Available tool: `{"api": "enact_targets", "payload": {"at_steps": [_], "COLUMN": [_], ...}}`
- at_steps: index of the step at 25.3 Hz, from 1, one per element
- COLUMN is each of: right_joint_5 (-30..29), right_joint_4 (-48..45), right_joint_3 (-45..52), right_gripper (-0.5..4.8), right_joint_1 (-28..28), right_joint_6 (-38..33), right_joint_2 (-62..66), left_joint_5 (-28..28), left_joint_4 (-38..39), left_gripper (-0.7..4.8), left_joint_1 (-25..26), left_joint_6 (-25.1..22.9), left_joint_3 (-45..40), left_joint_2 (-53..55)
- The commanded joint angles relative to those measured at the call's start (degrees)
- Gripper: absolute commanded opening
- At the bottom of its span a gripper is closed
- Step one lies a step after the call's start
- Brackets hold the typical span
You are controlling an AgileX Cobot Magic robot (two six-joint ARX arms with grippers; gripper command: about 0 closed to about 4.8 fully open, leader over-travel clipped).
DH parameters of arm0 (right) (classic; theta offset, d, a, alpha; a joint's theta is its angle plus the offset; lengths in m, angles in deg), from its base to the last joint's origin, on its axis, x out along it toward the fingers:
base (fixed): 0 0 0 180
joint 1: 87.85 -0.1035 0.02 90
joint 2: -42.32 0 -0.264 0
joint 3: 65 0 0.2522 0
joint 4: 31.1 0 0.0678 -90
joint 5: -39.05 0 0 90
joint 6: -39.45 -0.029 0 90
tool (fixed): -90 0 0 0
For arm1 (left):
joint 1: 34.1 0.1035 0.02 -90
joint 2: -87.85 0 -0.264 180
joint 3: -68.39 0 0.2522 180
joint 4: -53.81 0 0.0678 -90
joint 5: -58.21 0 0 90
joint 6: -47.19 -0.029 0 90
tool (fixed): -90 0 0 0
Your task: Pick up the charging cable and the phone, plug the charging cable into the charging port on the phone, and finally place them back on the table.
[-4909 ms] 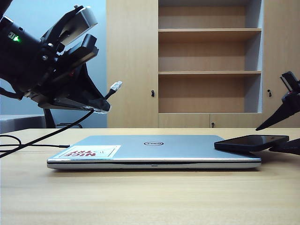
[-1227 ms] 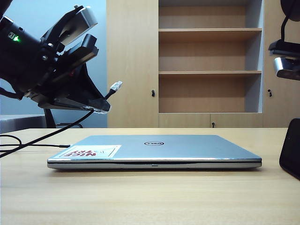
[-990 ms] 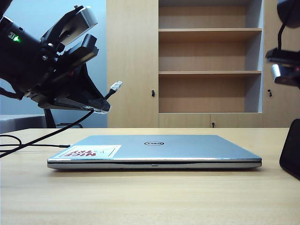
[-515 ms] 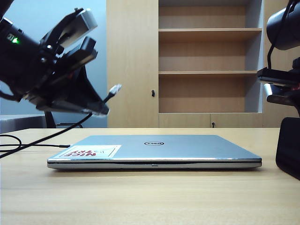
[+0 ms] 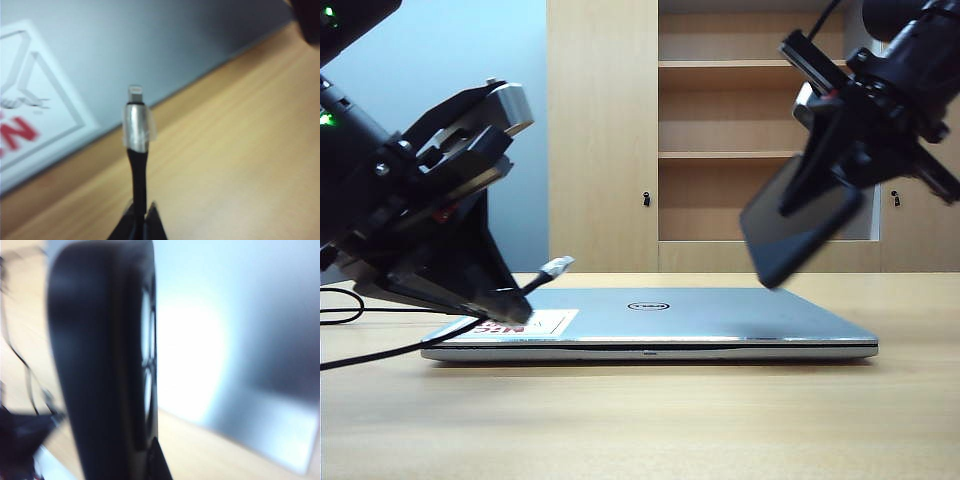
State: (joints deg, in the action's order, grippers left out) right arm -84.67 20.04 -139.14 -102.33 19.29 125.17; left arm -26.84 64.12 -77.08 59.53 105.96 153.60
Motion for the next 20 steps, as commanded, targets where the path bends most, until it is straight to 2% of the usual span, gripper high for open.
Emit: {"api": "enact_targets", "payload": {"at_steps": [1,8,12,14,20], "right_joint_5": [-2.78,-8.87,-8.92,-8.98,-10.01], "right_joint_4": [-11.39,-41.40,-56.54,-61.66,-67.65], "right_joint_3": [0.17,11.52,18.21,20.33,21.90], "right_gripper": [-0.05,-0.05,-0.05,-0.05,-0.05], "right_joint_1": [-0.04,-0.39,-0.66,-0.63,-0.66], "right_joint_6": [-2.49,-16.76,-22.88,-24.04,-24.96], "right_joint_2": [-0.28,-0.28,-0.28,-0.28,0.59], "left_joint_5": [0.26,0.31,0.70,1.57,1.81], "left_joint_4": [-0.44,-0.37,-0.39,-0.44,-0.48], "left_gripper": [-0.08,-0.08,-0.08,-0.08,-0.08], "left_joint_1": [-3.26,-3.80,-3.87,-3.93,-4.04], "left_joint_6": [0.17,4.79,6.25,7.96,11.39], "left_joint_3": [0.13,0.13,0.13,0.13,0.13], "left_joint_2": [-0.15,-0.15,-0.13,-0.13,0.09]}}
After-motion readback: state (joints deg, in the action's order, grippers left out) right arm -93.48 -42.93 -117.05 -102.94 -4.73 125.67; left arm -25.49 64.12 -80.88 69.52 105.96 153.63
